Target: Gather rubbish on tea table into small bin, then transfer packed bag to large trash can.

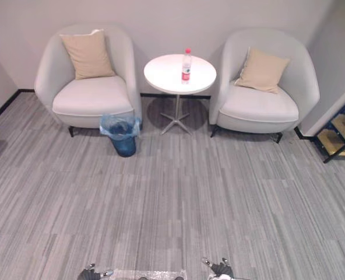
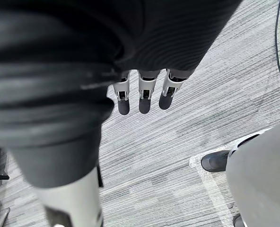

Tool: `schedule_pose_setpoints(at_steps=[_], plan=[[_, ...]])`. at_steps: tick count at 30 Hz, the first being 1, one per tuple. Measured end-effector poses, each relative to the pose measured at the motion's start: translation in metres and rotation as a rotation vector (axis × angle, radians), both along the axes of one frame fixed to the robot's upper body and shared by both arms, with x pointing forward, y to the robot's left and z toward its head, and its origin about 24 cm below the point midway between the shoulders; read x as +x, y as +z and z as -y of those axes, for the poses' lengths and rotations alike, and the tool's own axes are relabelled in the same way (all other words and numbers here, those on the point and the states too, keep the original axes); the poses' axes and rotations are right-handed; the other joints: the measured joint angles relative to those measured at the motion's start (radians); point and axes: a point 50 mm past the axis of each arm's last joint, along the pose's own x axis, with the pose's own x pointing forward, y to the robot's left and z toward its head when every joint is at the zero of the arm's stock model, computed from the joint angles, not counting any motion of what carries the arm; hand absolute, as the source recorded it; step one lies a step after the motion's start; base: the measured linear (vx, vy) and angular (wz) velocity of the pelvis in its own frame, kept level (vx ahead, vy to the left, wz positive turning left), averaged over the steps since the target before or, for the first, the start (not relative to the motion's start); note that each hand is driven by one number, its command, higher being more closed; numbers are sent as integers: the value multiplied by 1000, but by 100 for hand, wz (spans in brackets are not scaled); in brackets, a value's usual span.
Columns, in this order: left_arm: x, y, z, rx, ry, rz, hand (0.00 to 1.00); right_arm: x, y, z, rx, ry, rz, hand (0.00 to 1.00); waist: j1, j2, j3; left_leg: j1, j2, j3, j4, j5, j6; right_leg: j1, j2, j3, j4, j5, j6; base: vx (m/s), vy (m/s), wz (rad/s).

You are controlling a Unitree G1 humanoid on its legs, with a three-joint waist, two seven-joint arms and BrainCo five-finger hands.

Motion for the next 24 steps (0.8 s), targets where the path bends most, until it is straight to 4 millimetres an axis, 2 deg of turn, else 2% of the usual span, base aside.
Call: schedule_pose_setpoints(at_steps=[24], plan=[[0, 0, 0, 7, -27, -10, 0, 1, 0, -2, 3, 48, -12, 0, 0, 0, -2, -1, 1, 1, 9, 0, 0, 3, 0, -3, 0, 0, -1, -21, -11, 0]])
